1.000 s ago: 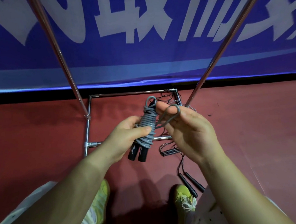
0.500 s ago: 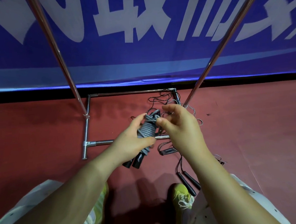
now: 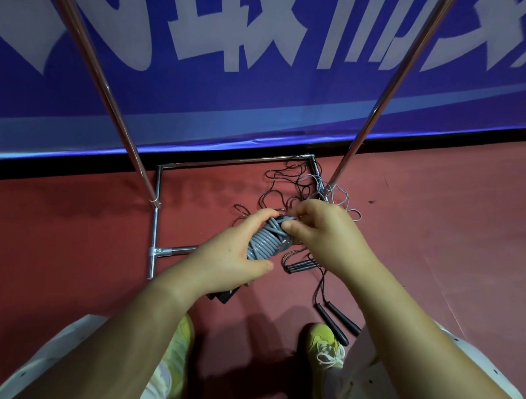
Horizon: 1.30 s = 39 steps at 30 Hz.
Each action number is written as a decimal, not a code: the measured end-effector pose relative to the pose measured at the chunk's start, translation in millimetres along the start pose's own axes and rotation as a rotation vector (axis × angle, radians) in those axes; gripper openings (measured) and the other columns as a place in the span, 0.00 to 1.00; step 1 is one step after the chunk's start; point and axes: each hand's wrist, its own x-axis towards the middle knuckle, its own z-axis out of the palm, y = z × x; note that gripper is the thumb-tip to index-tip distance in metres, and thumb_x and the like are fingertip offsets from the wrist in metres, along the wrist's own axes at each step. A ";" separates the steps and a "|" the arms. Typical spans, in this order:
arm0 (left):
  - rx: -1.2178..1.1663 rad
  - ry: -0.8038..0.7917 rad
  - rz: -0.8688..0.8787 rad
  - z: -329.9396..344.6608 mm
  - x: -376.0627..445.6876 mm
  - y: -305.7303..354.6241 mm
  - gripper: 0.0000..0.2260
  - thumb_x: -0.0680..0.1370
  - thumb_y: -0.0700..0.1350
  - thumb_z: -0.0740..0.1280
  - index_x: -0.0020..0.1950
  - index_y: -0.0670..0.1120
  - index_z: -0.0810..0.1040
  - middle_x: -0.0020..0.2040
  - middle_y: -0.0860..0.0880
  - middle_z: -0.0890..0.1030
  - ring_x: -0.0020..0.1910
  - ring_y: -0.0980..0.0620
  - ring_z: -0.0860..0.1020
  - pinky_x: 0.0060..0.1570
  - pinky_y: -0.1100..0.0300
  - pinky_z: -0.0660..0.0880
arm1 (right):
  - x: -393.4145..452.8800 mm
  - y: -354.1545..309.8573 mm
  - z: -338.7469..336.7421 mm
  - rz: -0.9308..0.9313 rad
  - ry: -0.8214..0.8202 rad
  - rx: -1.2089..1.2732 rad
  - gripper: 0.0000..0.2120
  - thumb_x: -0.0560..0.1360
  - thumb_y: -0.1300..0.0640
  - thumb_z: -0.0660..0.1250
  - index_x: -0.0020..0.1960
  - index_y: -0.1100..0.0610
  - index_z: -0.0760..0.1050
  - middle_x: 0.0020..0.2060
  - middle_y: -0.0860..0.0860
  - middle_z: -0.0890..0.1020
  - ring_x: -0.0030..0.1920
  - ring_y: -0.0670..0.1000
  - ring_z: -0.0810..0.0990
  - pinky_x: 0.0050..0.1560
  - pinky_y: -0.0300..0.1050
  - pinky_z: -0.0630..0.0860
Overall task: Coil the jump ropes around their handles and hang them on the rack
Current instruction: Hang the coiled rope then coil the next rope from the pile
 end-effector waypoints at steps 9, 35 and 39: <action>0.022 0.089 -0.069 3.2 -2.5 1.0 0.27 0.68 0.52 0.75 0.62 0.61 0.65 0.44 0.56 0.77 0.44 0.48 0.82 0.41 0.50 0.80 | 2.2 8.3 22.9 0.098 0.011 0.362 0.08 0.76 0.57 0.69 0.40 0.55 0.73 0.28 0.49 0.75 0.25 0.44 0.71 0.29 0.44 0.73; -0.014 0.265 -0.204 6.5 1.3 11.9 0.15 0.73 0.57 0.68 0.54 0.55 0.68 0.46 0.54 0.76 0.53 0.51 0.76 0.55 0.52 0.74 | 3.3 6.3 1.0 -0.038 -0.170 0.492 0.17 0.73 0.71 0.69 0.44 0.48 0.78 0.36 0.48 0.80 0.39 0.46 0.80 0.47 0.45 0.81; 0.044 0.208 -0.161 5.4 -1.5 10.6 0.14 0.73 0.58 0.67 0.52 0.55 0.68 0.40 0.53 0.77 0.44 0.50 0.78 0.48 0.51 0.74 | 1.9 3.0 -0.6 -0.026 -0.218 0.578 0.13 0.73 0.73 0.67 0.45 0.56 0.78 0.34 0.53 0.77 0.31 0.42 0.77 0.34 0.35 0.77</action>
